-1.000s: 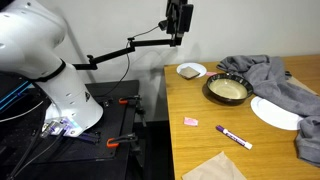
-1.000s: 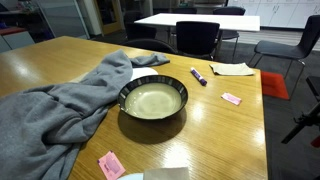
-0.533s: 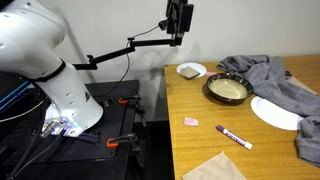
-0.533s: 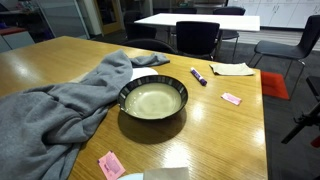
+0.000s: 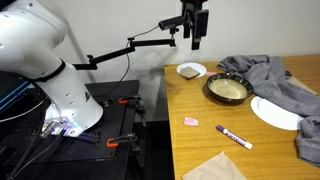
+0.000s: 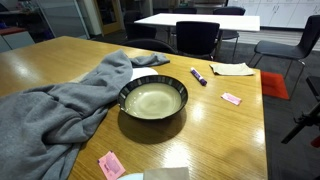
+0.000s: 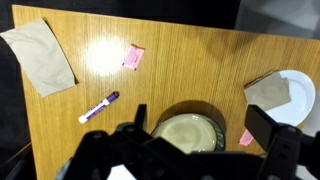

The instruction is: Slide the bowl towards you

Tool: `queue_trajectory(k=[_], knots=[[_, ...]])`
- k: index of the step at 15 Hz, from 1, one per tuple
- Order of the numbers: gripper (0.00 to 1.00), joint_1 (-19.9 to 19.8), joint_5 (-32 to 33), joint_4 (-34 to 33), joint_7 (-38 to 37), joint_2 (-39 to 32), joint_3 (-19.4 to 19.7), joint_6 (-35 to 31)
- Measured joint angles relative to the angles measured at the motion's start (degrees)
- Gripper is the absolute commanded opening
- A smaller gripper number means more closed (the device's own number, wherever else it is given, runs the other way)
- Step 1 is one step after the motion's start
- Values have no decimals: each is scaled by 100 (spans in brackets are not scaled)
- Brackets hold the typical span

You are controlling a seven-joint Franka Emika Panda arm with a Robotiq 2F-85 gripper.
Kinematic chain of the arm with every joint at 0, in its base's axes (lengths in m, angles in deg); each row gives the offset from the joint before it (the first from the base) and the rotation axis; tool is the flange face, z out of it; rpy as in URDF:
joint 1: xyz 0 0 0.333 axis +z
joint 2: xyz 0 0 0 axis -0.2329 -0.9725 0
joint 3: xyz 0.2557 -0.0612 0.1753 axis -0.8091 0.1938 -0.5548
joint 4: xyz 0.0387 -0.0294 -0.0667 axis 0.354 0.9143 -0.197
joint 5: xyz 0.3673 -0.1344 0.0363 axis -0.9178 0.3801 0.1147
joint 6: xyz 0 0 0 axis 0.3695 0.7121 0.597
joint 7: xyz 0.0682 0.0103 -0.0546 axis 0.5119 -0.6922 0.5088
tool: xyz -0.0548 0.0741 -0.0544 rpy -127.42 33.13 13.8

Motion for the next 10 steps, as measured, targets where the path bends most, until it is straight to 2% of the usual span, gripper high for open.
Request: queue_trajectory(k=[6,10], knots=[[100,-175,-373,-168,-487,-1042,27,-1347],[100,-238,-821,-601,-487,-1872,51,-1884]])
